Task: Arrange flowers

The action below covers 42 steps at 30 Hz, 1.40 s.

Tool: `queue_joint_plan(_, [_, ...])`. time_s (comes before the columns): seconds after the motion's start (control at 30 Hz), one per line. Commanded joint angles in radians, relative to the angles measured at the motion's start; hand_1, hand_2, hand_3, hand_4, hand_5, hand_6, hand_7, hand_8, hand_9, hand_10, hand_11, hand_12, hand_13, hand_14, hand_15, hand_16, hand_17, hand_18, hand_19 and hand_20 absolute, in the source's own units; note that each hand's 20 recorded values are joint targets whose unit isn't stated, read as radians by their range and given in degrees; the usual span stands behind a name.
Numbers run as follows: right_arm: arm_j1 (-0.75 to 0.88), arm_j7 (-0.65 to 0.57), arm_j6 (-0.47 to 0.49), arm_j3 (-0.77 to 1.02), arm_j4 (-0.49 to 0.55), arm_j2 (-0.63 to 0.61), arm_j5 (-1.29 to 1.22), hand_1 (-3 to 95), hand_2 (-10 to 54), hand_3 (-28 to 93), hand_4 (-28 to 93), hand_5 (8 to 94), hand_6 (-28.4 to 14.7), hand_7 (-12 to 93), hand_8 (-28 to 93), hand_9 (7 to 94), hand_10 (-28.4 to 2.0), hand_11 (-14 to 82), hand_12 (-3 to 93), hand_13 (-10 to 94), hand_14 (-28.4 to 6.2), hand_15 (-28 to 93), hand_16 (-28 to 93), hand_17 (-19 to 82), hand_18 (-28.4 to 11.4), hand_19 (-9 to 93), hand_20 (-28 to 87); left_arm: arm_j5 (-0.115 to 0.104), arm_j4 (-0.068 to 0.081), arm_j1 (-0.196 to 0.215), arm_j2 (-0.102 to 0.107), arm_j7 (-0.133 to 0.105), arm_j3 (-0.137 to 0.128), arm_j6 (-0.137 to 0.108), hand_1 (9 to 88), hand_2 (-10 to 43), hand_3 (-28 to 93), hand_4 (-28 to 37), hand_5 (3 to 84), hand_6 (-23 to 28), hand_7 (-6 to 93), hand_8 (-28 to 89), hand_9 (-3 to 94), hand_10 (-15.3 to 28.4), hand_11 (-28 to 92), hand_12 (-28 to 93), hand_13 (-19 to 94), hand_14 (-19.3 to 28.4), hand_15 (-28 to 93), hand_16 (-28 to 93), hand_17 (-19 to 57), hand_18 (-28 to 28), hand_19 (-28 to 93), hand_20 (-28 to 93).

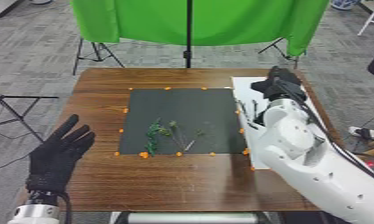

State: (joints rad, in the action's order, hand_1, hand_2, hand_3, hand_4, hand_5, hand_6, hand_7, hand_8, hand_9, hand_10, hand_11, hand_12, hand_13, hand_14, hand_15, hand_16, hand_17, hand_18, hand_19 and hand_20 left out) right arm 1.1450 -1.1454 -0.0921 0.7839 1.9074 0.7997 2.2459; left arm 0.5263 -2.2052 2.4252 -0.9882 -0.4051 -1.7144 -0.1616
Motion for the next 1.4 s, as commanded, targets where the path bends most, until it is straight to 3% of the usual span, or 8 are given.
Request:
queue_joint_plan(0.03, [-0.031, -0.024, 0.042, -0.058, -0.104, -0.017, -0.033, 31.1, -4.3, 72, -24, 71.0, -6.6, 12, -11, 77.9, -16.8, 36.3, 18.1, 71, -14.2, 71, 16, 33, -27.7, 93, 21, 0.005, 0.005, 0.007, -0.015, 0.001, 0.010, 0.000, 23.3, 3.4, 82, -25.4, 37.8, 7.9, 11.4, -9, 34.9, 20.1, 23, 12, 22, 27.4, 50, -7, -11.2, 27.0, 51, 17])
queue_joint_plan(0.2, [-0.071, -0.014, 0.040, -0.126, -0.138, 0.012, -0.032, 31.2, -4.8, 72, -24, 69.2, -7.0, 12, -11, 75.8, -17.2, 36.9, 17.7, 69, -14.4, 72, 15, 32, -28.1, 93, 20, -0.005, 0.007, 0.005, 0.000, -0.017, 0.025, -0.007, 23.3, 3.4, 82, -25.5, 37.8, 7.9, 11.3, -9, 34.9, 20.2, 23, 12, 22, 27.5, 50, -7, -11.2, 26.9, 51, 17])
queue_joint_plan(0.47, [-0.098, -0.026, 0.125, -0.171, -0.192, 0.075, -0.086, 31.9, -6.0, 72, -25, 68.6, -6.0, 12, -11, 74.8, -17.3, 37.3, 17.4, 69, -14.5, 72, 15, 32, -28.2, 92, 20, 0.012, 0.009, -0.001, -0.023, 0.014, 0.014, 0.010, 23.3, 3.4, 82, -25.5, 37.8, 7.8, 11.5, -9, 34.9, 20.2, 23, 12, 22, 27.4, 50, -7, -11.2, 26.9, 51, 17])
queue_joint_plan(0.6, [-0.111, -0.041, 0.181, -0.200, -0.224, 0.104, -0.105, 31.6, -6.4, 71, -25, 67.2, -6.2, 12, -11, 73.7, -17.6, 37.5, 17.4, 68, -14.7, 73, 15, 32, -28.3, 92, 20, 0.001, 0.009, -0.003, -0.007, 0.005, 0.023, 0.002, 23.3, 3.4, 82, -25.5, 37.8, 7.8, 11.4, -9, 35.0, 20.1, 23, 12, 22, 27.5, 50, -7, -11.2, 26.9, 51, 17])
queue_joint_plan(0.97, [-0.171, -0.041, 0.256, -0.318, -0.322, 0.151, -0.106, 32.0, -8.1, 70, -25, 66.6, -7.3, 12, -11, 71.7, -18.3, 38.0, 17.1, 67, -15.7, 74, 15, 31, -28.4, 91, 21, 0.001, 0.014, -0.015, -0.006, 0.010, 0.027, 0.003, 23.3, 3.3, 82, -25.4, 37.7, 7.8, 11.3, -9, 35.0, 20.1, 23, 12, 22, 27.5, 50, -7, -11.2, 26.9, 51, 17])
queue_joint_plan(1.1, [-0.181, -0.036, 0.263, -0.369, -0.354, 0.164, -0.086, 39.5, -9.5, 72, -27, 76.5, -4.4, 18, -11, 77.4, -14.9, 41.5, 17.9, 71, -12.8, 73, 15, 33, -27.7, 92, 23, 0.000, 0.016, -0.022, -0.003, 0.005, 0.031, 0.004, 23.4, 3.5, 82, -25.4, 37.7, 7.9, 11.5, -9, 35.0, 20.2, 23, 12, 22, 27.5, 50, -7, -11.2, 26.9, 51, 17])
queue_joint_plan(1.23, [-0.171, -0.031, 0.237, -0.384, -0.361, 0.155, -0.051, 53.1, -9.5, 66, -28, 85.5, -2.8, 22, 6, 85.8, -11.4, 41.3, 22.6, 77, -9.8, 72, 18, 36, -25.9, 93, 26, -0.008, 0.018, -0.025, 0.009, -0.007, 0.036, 0.000, 23.4, 3.5, 82, -25.2, 37.7, 7.9, 11.5, -9, 34.9, 20.2, 23, 12, 22, 27.4, 50, -7, -11.2, 26.9, 51, 17])
queue_joint_plan(1.4, [-0.163, -0.019, 0.136, -0.386, -0.340, 0.101, 0.003, 57.0, -9.5, 67, -28, 89.3, -2.6, 22, 8, 90.7, -11.1, 40.9, 23.7, 81, -8.6, 73, 19, 39, -25.0, 93, 33, -0.016, 0.018, -0.024, 0.018, -0.016, 0.041, -0.006, 23.4, 3.4, 82, -25.1, 37.6, 7.9, 11.5, -9, 34.9, 20.1, 23, 12, 22, 27.5, 50, -7, -11.2, 26.9, 51, 17])
